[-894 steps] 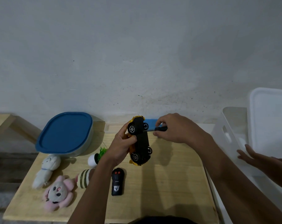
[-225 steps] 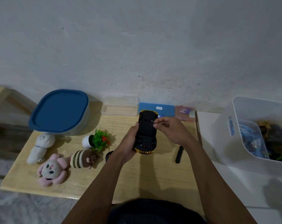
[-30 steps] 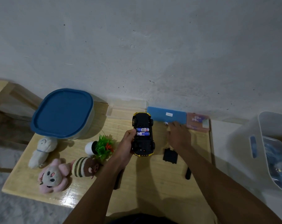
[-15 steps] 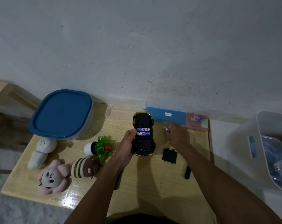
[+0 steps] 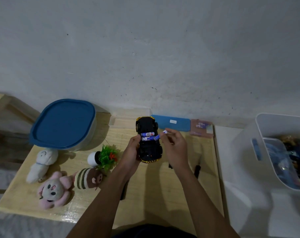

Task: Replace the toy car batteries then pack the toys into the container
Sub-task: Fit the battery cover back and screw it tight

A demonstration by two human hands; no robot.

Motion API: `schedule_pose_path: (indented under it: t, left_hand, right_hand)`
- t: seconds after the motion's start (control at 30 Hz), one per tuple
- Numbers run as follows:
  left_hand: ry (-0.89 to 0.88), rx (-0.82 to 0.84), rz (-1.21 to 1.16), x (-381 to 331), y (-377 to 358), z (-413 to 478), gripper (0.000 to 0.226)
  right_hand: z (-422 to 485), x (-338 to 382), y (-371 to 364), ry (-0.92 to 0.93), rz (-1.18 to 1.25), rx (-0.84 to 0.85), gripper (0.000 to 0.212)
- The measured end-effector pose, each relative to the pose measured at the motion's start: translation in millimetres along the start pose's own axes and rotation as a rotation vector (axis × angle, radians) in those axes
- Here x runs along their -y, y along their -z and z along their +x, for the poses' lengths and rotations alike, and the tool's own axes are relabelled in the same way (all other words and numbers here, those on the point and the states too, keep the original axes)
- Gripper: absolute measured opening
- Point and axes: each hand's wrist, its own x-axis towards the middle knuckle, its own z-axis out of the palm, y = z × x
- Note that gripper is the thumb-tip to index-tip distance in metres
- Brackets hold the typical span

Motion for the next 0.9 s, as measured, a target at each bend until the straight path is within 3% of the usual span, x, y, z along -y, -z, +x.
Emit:
schedule_pose_path:
  t: [0.1, 0.2, 0.43, 0.67, 0.73, 0.8, 0.9]
  left_hand:
    - [-0.015, 0.012, -0.004, -3.1, -2.7, -6.1, 0.045]
    - [-0.031, 0.017, -0.032, -4.3, -1.9, -11.5, 0.044]
    - [-0.041, 0.04, -0.096, -6.6, -6.6, -21.4, 0.042]
    - [-0.037, 0.034, -0.076, -4.3, -8.9, -23.7, 0.032]
    - [-0.02, -0.007, -0.089, 0.0, -7.6, -23.4, 0.039]
    - [-0.02, -0.01, -0.079, 3.4, -6.7, -21.4, 0.044]
    - [-0.05, -0.03, -0.022, 1.9, -6.3, -19.1, 0.03]
  right_hand:
    - [-10.5, -1.3, -4.9, 0.129, -0.202, 0.046, 0.019]
    - [-14.2, -7.3, -5.9, 0.269, -0.411, -0.029, 0.018]
    - [-25.5, -24.6, -12.4, 0.439, -0.552, -0.202, 0.028]
    - [-31.2, -31.5, -10.6, 0.574, -0.837, -0.149, 0.036]
    - [-29.6, -30.8, -8.8, 0.553, -0.797, -0.079, 0.041]
    - [-27.0, -29.2, -3.2, 0.469, -0.601, -0.026, 0.041]
    - [-19.1, -36.2, 17.3, 0.307, -0.446, -0.21, 0.026]
